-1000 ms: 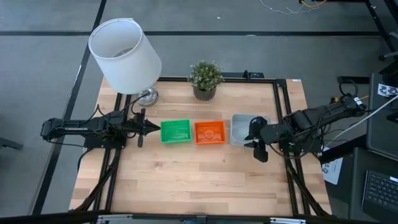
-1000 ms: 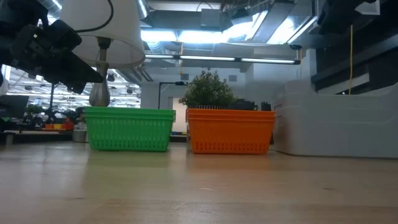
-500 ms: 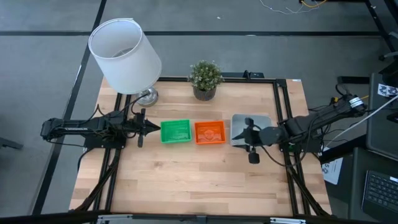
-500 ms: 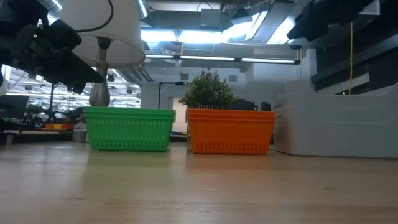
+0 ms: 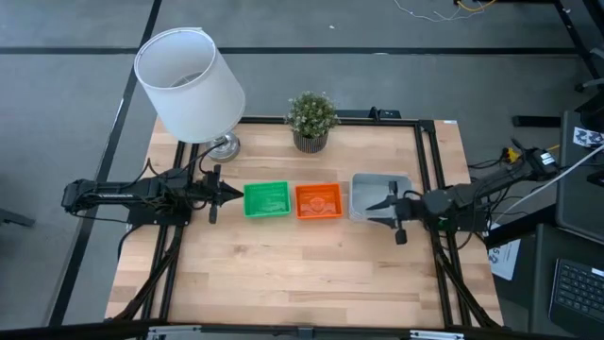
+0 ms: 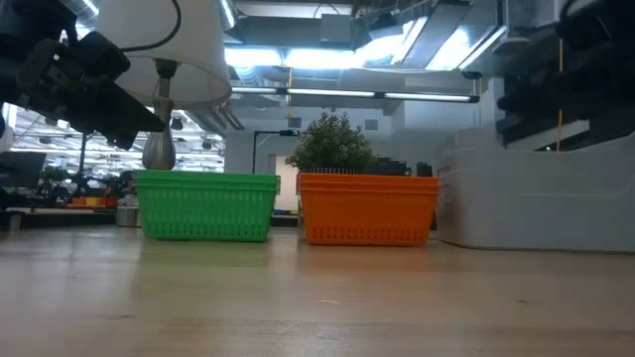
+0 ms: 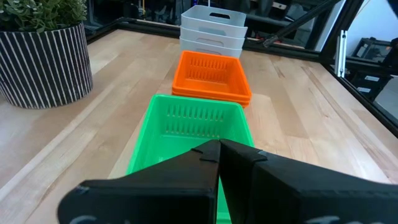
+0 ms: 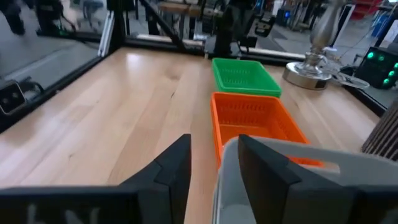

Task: Stack baskets by color
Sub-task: Return to Home Position

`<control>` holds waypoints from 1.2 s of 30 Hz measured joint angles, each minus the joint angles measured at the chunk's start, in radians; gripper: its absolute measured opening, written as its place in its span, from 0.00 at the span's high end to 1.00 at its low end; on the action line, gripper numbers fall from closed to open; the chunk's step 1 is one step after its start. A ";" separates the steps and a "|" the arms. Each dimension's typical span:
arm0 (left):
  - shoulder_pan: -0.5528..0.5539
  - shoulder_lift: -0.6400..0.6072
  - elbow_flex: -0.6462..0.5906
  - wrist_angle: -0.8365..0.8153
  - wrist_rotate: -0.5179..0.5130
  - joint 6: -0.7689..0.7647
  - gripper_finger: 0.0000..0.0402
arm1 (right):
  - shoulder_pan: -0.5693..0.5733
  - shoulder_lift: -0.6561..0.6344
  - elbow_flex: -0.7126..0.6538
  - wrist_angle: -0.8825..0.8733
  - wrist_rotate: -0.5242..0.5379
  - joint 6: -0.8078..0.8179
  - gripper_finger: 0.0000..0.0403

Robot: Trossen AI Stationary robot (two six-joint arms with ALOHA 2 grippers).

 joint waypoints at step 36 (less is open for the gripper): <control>0.000 0.000 0.000 0.000 -0.001 0.000 1.00 | 0.008 -0.585 -0.084 -0.166 -0.017 -0.060 0.67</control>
